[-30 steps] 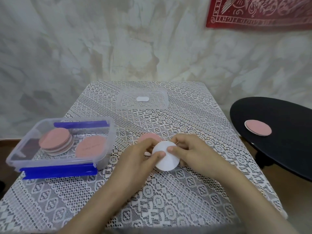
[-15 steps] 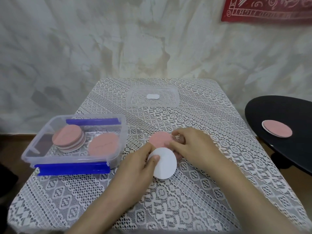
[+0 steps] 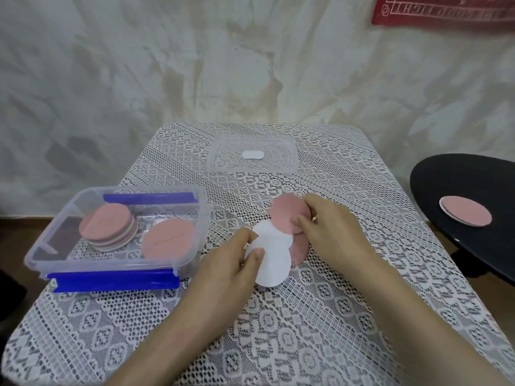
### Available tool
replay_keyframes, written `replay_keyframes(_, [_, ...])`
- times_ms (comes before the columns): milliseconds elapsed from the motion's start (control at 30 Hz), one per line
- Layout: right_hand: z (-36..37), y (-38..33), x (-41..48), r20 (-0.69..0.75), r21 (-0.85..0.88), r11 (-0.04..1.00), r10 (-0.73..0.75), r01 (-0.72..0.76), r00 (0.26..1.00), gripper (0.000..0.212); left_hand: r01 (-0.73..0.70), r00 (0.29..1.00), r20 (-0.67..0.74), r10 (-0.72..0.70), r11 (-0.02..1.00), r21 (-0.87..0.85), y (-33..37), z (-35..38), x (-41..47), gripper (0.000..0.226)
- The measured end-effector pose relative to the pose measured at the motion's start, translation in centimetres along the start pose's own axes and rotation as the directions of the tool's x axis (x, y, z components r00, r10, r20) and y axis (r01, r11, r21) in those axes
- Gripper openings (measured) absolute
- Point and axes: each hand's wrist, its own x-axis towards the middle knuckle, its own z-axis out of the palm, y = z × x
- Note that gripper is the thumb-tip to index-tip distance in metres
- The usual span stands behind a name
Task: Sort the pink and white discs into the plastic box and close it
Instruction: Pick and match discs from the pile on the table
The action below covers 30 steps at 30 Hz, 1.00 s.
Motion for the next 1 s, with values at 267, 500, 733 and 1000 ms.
replay_keyframes(267, [-2.3, -0.1, -2.8, 0.111, 0.523, 0.848, 0.033, -0.087, 0.993, 0.023, -0.012, 1.0, -0.026, 0.01, 0.998, -0.066, 0.0, -0.1, -0.5, 0.011])
replay_keyframes(500, [-1.6, -0.1, -6.3, 0.248, 0.442, 0.896, -0.079, -0.04, 0.965, 0.012, -0.008, 1.0, 0.027, 0.015, 0.969, -0.248, 1.3, -0.1, -1.8, 0.022])
replay_keyframes(733, [-1.3, -0.5, -6.9, 0.23, 0.44, 0.898, -0.081, -0.029, 0.97, 0.019, -0.044, 0.996, 0.061, 0.058, 0.979, -0.197, 1.4, 0.0, -2.1, 0.015])
replay_keyframes(1000, [-0.9, -1.1, -4.7, 0.225, 0.394, 0.919, -0.091, -0.005, 0.97, 0.019, -0.004, 0.999, 0.042, 0.01, 0.99, -0.138, 0.6, -0.8, -1.7, 0.009])
